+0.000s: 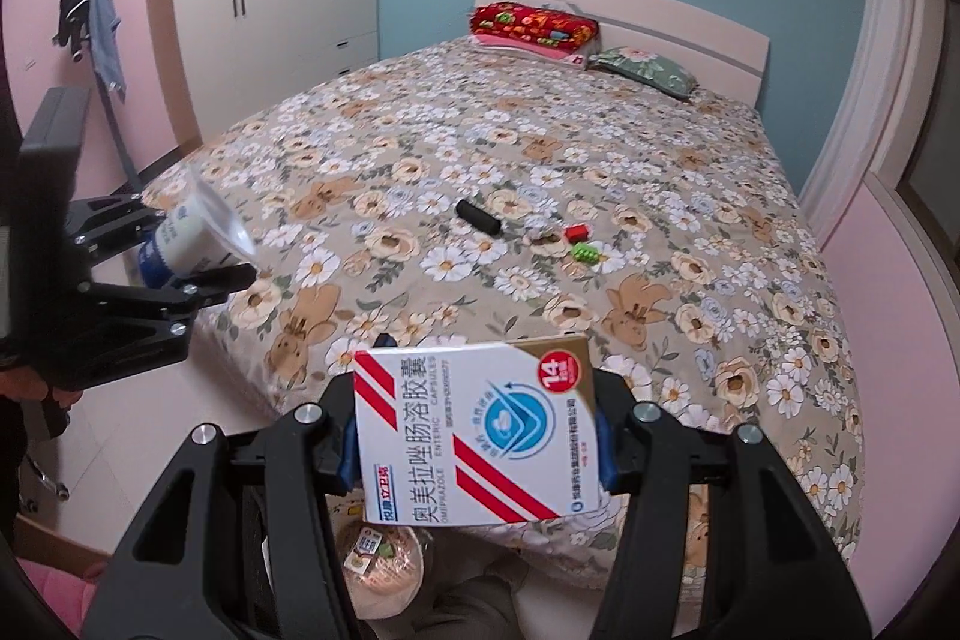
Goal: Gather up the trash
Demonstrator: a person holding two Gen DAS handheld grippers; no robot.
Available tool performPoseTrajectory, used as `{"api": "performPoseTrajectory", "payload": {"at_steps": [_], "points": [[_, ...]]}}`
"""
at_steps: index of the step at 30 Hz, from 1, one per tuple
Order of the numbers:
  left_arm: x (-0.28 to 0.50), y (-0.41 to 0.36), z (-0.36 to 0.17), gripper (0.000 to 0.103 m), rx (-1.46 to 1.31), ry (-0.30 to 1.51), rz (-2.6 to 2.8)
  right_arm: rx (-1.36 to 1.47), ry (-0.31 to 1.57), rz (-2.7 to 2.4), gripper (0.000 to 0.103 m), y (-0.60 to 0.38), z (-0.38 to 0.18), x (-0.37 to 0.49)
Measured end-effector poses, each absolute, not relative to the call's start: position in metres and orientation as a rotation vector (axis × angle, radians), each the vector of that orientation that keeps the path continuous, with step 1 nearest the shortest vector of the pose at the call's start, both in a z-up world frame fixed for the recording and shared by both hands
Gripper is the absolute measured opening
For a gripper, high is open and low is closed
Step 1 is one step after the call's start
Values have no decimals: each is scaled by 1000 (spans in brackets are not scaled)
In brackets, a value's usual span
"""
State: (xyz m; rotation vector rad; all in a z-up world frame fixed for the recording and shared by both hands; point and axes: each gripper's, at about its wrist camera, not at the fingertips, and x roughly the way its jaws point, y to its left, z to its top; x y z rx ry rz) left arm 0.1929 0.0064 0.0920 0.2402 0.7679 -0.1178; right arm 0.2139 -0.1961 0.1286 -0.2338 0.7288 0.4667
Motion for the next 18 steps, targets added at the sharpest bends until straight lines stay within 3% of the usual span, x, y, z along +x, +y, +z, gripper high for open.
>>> {"api": "performPoseTrajectory", "payload": {"at_steps": [18], "points": [[169, 16, -11, 49, 228, 956, -175, -274, 887, 574, 56, -162, 14, 186]]}}
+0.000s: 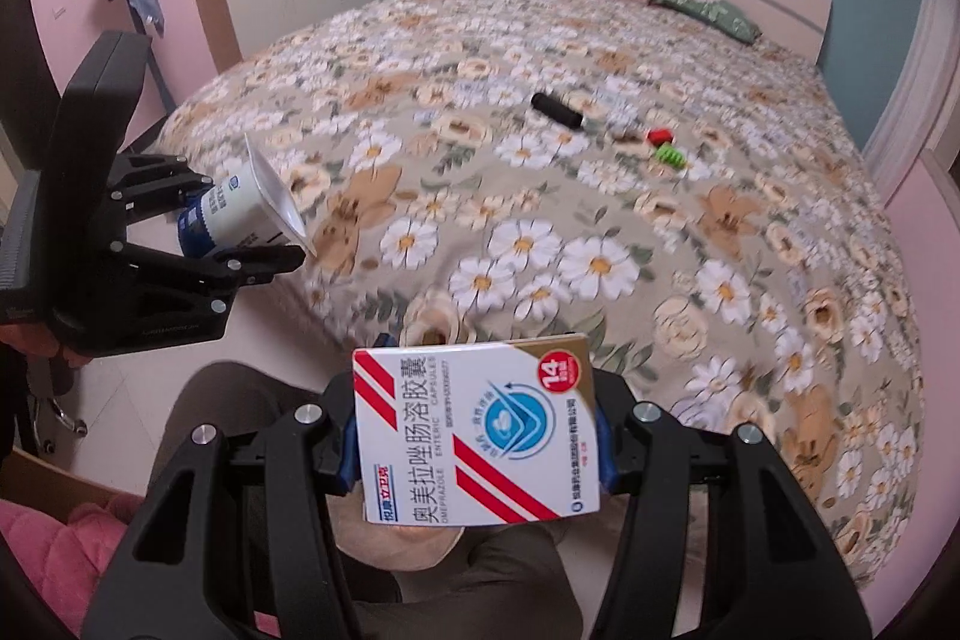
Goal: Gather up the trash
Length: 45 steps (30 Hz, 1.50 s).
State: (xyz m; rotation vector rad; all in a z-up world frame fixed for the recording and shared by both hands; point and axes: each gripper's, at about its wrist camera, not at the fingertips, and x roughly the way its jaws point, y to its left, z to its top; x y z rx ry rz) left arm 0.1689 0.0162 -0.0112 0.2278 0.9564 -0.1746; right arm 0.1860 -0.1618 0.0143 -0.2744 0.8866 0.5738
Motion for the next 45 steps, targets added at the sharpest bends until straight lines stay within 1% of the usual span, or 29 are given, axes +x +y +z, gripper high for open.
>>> {"api": "performPoseTrajectory", "payload": {"at_steps": [16, 22, 35, 45], "points": [[157, 6, -119, 49, 211, 1172, -235, -225, 1089, 627, 56, -154, -99, 182], [154, 3, -153, 49, 207, 1238, -247, -214, 1153, 652, 56, -147, -136, 180], [153, -2, -233, 49, 132, 1418, -281, -164, 1334, 700, 56, -130, -234, 170], [154, -1, -287, 49, 88, 1531, -273, -122, 1459, 704, 56, -120, -294, 164]]}}
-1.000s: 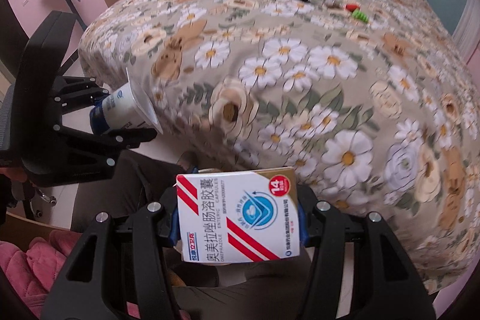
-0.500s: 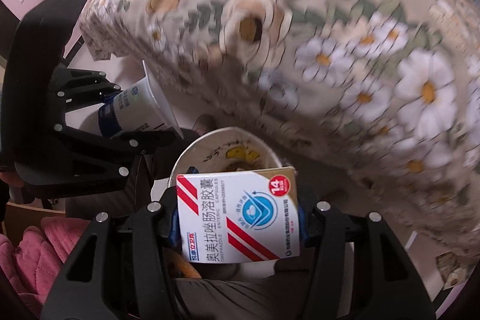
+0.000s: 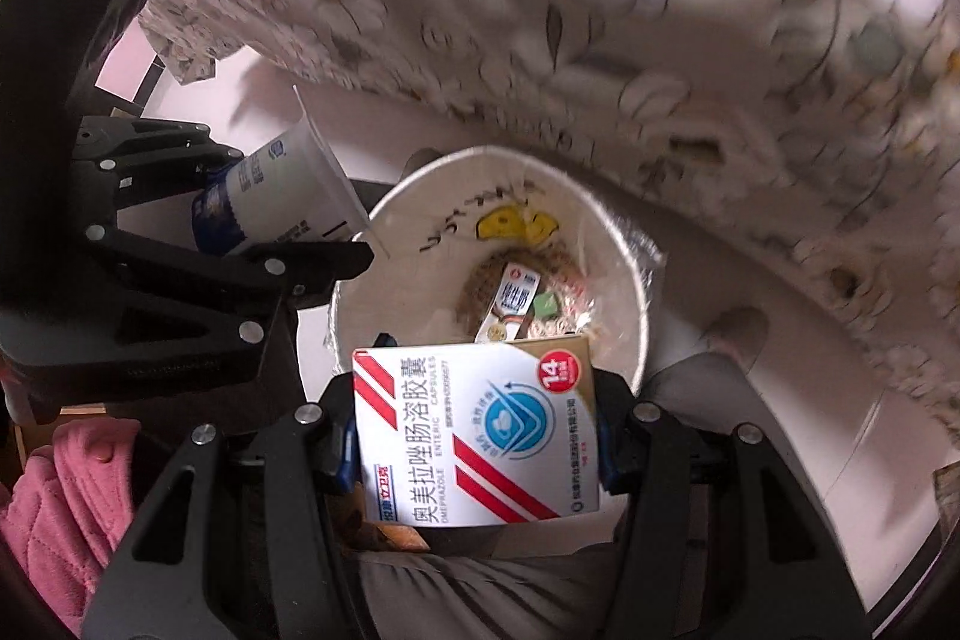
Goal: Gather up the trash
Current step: 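Open left tool over bucket dropping yogurt cup while right tool drops medicine box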
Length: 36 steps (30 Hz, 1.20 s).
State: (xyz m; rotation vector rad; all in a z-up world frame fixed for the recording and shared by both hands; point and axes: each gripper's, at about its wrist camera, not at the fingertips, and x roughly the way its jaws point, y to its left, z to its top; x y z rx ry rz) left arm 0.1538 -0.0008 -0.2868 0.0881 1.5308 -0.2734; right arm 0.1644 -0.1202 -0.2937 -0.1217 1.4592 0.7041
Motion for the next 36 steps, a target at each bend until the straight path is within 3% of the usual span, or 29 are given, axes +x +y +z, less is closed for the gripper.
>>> {"api": "performPoseTrajectory", "payload": {"at_steps": [36], "points": [[161, 4, -422, 50, -24, 1811, -222, -95, 1738, 598, 56, -106, -436, 154]]}}
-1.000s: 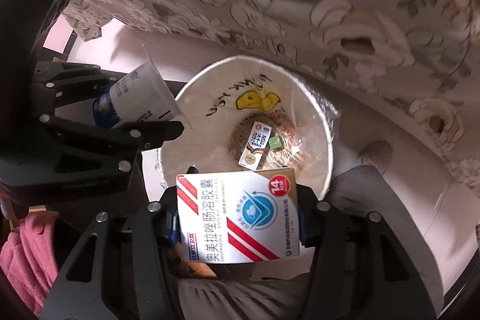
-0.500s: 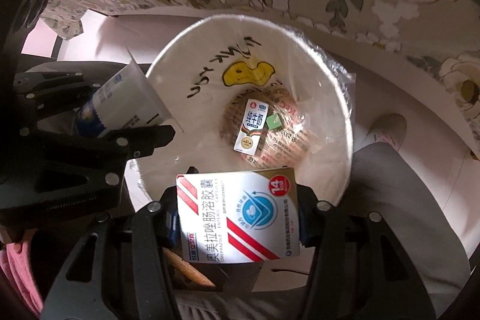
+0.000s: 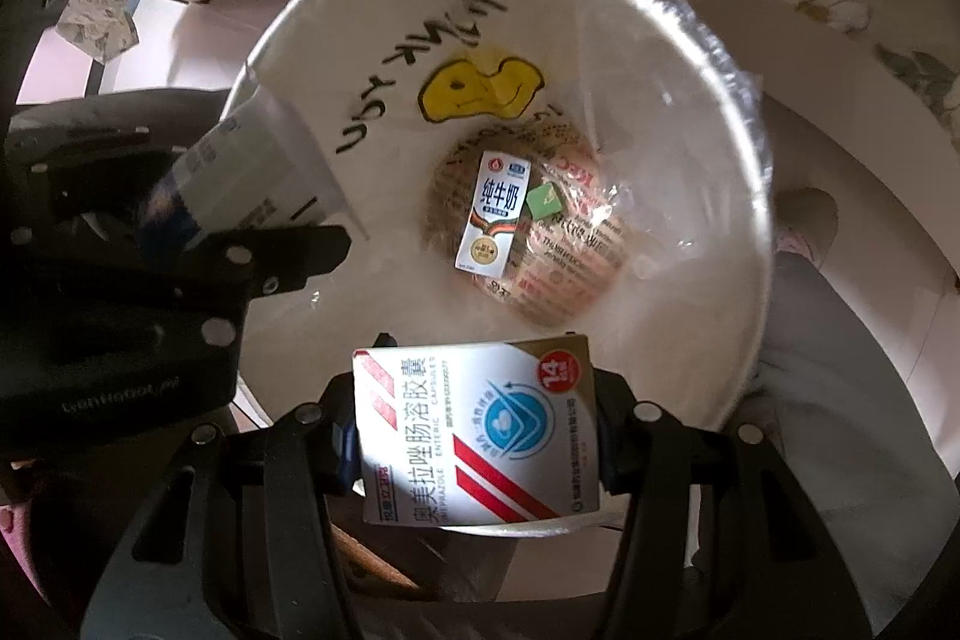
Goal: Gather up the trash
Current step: 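Open left tool over bucket dropping yogurt cup while right tool drops medicine box, then move both open tools back toward the items on the bed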
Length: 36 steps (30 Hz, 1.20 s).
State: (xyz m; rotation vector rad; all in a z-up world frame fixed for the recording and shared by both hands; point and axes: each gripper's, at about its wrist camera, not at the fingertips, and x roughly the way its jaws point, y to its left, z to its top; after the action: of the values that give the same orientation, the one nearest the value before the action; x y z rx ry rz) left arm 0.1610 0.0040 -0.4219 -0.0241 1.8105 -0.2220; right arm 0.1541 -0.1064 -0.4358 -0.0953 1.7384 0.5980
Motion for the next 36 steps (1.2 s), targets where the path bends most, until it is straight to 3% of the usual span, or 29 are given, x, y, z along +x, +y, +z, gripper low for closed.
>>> {"api": "performPoseTrajectory", "payload": {"at_steps": [13, 17, 28, 36], "points": [[160, 8, -453, 51, -69, 1897, -227, -138, 1819, 575, 57, -95, -466, 150], [161, 10, -454, 63, -92, 1899, -212, -204, 1826, 546, 58, -91, -473, 149], [161, 12, -451, 63, -99, 1884, -211, -239, 1756, 546, 68, -90, -462, 150], [161, 13, -440, 64, -101, 1860, -197, -200, 1746, 533, 68, -96, -456, 157]]}}
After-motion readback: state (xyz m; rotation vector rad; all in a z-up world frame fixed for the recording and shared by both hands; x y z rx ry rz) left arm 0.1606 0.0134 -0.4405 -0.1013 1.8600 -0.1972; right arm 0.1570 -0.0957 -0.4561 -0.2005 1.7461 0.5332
